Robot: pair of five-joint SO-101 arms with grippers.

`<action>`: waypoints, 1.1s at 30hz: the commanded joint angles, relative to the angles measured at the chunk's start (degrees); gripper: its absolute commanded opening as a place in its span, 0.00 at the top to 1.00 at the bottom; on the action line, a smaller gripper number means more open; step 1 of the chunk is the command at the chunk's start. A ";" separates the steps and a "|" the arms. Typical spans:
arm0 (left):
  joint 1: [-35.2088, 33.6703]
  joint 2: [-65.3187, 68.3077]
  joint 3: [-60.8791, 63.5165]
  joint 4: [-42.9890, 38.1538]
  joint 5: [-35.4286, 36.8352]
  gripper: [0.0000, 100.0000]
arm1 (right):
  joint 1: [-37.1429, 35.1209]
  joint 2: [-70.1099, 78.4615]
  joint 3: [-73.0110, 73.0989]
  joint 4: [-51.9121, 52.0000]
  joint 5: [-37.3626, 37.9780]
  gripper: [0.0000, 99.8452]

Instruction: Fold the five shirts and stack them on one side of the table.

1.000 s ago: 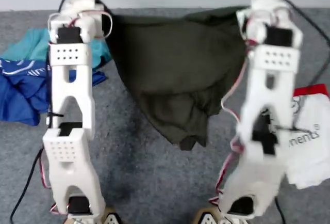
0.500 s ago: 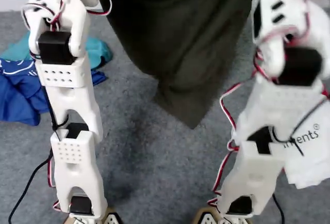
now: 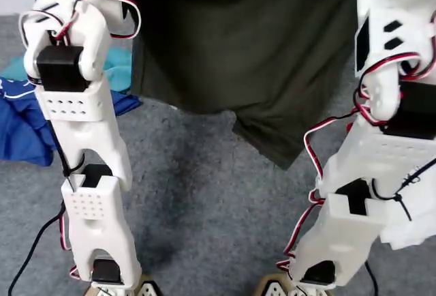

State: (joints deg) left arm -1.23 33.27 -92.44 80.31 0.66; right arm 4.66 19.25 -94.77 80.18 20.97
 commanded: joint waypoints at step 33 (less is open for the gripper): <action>-0.44 -57.14 24.92 20.04 0.00 0.99 | 0.92 -32.75 -1.05 16.75 -0.88 0.99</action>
State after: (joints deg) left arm -1.14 -22.73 -73.01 99.47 0.66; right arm 4.84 -17.49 -96.53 95.38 20.62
